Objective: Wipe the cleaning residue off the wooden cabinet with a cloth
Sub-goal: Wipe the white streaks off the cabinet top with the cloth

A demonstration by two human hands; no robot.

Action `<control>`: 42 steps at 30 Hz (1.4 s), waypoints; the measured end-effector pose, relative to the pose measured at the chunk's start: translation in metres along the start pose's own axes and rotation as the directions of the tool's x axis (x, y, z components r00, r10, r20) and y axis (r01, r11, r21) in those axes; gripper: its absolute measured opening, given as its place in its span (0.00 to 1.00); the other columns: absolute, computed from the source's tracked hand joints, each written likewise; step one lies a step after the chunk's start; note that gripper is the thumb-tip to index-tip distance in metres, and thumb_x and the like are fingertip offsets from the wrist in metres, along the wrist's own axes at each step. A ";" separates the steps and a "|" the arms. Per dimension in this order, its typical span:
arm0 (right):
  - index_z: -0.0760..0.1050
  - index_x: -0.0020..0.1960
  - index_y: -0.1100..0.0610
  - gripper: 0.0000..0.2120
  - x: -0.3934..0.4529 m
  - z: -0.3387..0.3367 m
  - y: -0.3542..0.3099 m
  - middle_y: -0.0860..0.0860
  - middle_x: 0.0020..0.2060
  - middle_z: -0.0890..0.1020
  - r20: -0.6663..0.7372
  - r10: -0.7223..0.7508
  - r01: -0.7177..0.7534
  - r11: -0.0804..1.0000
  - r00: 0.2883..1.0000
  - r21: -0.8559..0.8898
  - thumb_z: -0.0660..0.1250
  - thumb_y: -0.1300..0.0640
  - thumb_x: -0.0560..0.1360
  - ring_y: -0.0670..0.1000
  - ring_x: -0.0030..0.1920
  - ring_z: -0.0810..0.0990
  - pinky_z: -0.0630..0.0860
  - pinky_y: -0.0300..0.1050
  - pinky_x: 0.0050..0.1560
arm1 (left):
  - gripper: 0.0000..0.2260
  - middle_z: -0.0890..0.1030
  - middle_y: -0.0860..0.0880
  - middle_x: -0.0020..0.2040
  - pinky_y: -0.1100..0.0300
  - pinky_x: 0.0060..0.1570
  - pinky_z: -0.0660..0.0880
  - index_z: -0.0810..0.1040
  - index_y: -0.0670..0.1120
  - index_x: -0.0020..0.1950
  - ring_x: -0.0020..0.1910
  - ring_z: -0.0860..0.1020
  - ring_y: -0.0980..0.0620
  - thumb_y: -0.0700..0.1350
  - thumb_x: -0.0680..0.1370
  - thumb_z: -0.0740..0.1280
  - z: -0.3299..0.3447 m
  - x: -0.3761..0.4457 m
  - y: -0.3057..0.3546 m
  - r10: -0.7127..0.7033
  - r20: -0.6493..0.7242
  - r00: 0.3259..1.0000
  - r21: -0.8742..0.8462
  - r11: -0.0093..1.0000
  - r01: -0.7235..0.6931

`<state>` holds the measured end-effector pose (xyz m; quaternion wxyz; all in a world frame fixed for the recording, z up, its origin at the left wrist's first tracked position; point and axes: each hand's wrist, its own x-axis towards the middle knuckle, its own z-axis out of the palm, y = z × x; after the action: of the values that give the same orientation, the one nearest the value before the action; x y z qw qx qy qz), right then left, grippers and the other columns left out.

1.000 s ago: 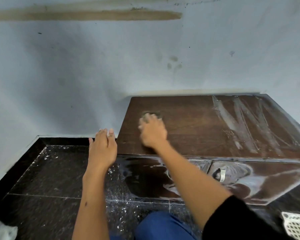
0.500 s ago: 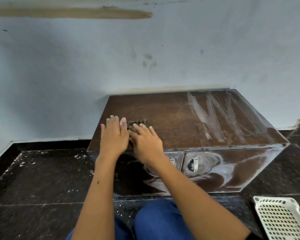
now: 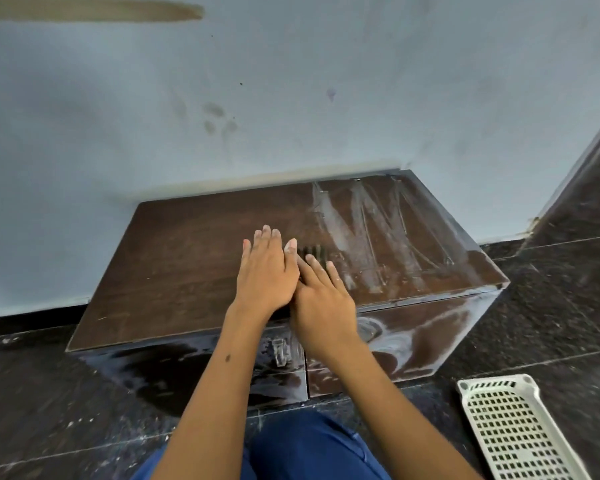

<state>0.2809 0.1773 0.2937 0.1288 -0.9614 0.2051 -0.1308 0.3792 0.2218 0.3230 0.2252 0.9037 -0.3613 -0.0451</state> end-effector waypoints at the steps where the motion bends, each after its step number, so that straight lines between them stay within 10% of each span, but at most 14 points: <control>1: 0.53 0.77 0.51 0.26 -0.010 -0.003 0.007 0.48 0.77 0.54 -0.024 0.023 -0.023 1.000 0.999 -0.006 0.54 0.54 0.80 0.50 0.77 0.48 0.38 0.48 0.75 | 0.24 0.52 0.43 0.77 0.54 0.73 0.40 0.54 0.40 0.76 0.77 0.48 0.48 0.51 0.83 0.46 0.004 0.003 0.003 0.005 0.022 1.000 0.025 1.000 -0.006; 42: 0.62 0.74 0.50 0.20 0.040 -0.015 0.071 0.51 0.76 0.58 -0.070 0.155 -0.157 0.987 0.985 -0.024 0.50 0.54 0.82 0.50 0.76 0.52 0.44 0.50 0.76 | 0.24 0.51 0.40 0.77 0.53 0.74 0.43 0.51 0.38 0.76 0.76 0.48 0.45 0.47 0.82 0.49 0.029 0.040 0.015 0.068 0.074 0.995 0.269 0.959 -0.085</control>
<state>0.2857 0.0947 0.2941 0.1175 -0.9391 0.2858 -0.1502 0.3920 0.1745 0.3069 0.0889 0.9095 -0.4057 -0.0151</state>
